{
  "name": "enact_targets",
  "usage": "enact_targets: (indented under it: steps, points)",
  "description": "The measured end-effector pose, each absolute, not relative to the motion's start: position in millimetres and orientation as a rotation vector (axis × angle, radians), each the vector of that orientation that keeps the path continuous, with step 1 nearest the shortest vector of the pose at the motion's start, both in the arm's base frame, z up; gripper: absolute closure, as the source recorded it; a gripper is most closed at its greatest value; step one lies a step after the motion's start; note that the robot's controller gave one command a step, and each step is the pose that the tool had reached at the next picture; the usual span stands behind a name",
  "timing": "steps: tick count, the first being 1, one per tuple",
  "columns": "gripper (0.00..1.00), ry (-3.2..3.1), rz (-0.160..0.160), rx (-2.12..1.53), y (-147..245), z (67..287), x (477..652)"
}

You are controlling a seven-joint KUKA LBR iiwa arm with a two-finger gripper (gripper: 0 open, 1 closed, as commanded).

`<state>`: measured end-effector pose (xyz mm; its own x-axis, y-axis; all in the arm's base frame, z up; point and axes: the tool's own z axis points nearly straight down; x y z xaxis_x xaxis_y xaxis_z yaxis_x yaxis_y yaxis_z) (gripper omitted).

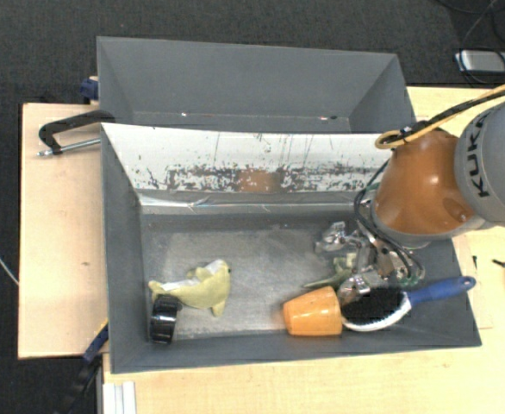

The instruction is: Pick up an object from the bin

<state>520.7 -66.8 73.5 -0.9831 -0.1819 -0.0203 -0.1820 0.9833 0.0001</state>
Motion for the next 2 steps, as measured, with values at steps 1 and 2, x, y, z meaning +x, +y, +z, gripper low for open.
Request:
enact_targets:
  steps: [1,2]
  points:
    - [1.00,3.117,-0.001,-0.286,-69,73,517.7]
    - [1.00,3.114,-0.003,-0.291,-58,218,505.1]
